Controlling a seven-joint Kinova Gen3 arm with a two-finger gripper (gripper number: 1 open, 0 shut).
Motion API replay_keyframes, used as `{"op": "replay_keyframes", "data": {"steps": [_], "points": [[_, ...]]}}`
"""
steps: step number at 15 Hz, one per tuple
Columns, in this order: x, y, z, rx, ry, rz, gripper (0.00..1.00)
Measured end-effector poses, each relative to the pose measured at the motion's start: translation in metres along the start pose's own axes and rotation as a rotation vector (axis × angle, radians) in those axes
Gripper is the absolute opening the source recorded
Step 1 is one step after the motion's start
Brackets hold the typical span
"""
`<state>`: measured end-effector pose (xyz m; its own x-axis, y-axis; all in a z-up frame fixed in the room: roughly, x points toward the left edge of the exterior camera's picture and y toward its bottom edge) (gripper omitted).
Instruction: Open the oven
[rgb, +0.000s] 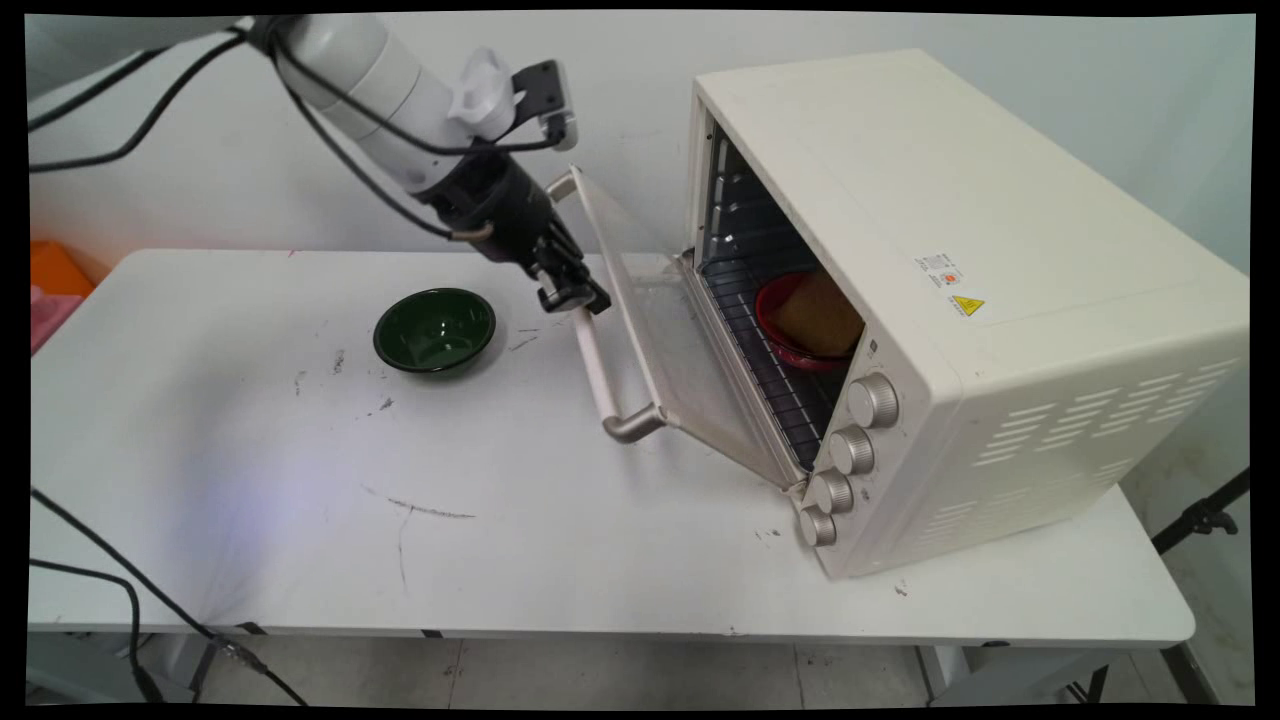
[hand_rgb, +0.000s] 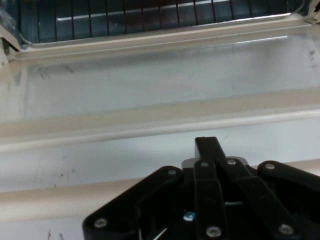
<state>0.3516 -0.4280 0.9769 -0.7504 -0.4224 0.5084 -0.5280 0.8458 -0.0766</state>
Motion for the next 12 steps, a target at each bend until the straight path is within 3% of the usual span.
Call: {"op": "replay_keyframes", "data": {"steps": [5,12], "points": [[-0.036,0.003,0.006,-0.008,0.053,-0.013,0.00],[-0.088,-0.001,0.024,-0.020,0.170,-0.049,0.00]]}}
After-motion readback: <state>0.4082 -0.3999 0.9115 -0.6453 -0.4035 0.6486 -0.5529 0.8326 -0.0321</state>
